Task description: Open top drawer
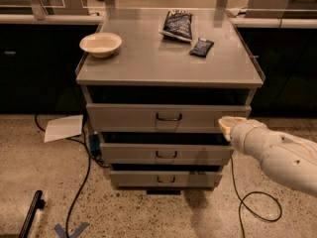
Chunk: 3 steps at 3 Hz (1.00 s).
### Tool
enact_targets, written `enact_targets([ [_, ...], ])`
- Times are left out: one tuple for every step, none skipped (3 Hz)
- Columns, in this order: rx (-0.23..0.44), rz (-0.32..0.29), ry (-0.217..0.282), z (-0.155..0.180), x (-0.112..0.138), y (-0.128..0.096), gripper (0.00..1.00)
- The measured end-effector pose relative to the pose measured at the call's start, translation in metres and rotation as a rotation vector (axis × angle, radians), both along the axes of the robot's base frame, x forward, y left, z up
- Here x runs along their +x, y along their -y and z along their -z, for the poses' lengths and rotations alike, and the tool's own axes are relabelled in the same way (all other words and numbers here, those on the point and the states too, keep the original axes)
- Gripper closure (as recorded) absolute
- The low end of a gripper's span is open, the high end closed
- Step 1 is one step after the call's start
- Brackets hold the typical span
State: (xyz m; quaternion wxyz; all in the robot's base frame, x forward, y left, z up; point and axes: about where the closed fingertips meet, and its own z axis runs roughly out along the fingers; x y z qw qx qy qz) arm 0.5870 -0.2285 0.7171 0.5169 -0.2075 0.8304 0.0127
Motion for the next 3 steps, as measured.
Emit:
enact_targets([
  [0.003, -0.012, 0.021, 0.015, 0.031, -0.002, 1.0],
  [-0.022, -0.015, 0.042, 0.02, 0.056, 0.002, 1.0],
  [-0.073, -0.011, 0.081, 0.01, 0.082, 0.009, 1.0],
])
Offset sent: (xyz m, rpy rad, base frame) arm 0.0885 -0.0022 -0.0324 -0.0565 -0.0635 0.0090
